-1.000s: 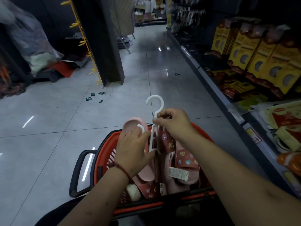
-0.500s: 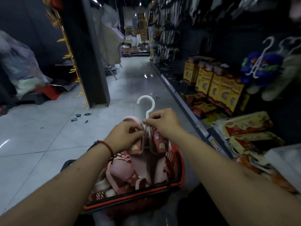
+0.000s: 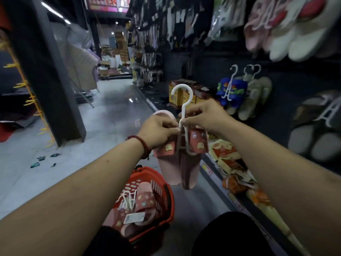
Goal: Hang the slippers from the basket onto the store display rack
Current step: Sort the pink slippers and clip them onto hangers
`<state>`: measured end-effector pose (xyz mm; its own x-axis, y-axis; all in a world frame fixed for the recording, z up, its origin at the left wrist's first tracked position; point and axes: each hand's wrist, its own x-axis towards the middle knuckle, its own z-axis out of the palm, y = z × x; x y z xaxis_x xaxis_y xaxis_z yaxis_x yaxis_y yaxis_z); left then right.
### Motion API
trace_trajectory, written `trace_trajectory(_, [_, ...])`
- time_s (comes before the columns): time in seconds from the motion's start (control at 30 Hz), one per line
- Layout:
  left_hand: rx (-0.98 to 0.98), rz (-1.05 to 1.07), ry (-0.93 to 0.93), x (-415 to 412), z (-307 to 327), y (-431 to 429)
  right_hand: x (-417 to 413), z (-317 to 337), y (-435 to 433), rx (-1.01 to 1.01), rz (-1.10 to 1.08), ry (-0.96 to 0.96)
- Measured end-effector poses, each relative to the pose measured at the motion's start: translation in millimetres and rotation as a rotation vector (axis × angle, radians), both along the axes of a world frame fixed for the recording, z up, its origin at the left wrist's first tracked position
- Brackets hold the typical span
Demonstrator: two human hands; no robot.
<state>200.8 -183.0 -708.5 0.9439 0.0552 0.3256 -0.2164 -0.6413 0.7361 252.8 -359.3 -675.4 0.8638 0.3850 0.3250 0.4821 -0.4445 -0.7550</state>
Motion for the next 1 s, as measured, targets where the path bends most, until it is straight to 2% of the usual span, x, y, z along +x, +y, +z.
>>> trace_trajectory(0.17, [-0.053, -0.183, 0.024, 43.1, -2.2, -60.8, 11.5, -5.2, -63.3, -0.075, -0.154, 0.005])
trace_trajectory(0.3, [0.011, -0.351, -0.006, 61.3, 1.3, -121.3, 2.4, -14.3, -123.5, -0.026, -0.347, 0.012])
trace_trajectory(0.4, [0.113, -0.493, -0.098, 61.2, 7.3, -169.9, -21.4, -18.6, -169.6, 0.031, -0.487, 0.02])
trace_trajectory(0.5, [0.148, -0.591, -0.119, 57.2, 7.6, -215.9, -51.7, -15.2, -210.7, 0.009, -0.587, 0.055])
trace_trajectory(0.77, [-0.014, -0.943, -0.087, 4.0, 9.2, -343.7, -156.5, 4.6, -317.1, 0.024, -0.84, 0.128])
trace_trajectory(1.0, [-0.023, -1.198, -0.184, -55.9, 16.6, -457.3, -255.7, 18.0, -389.5, 0.028, -1.116, 0.105])
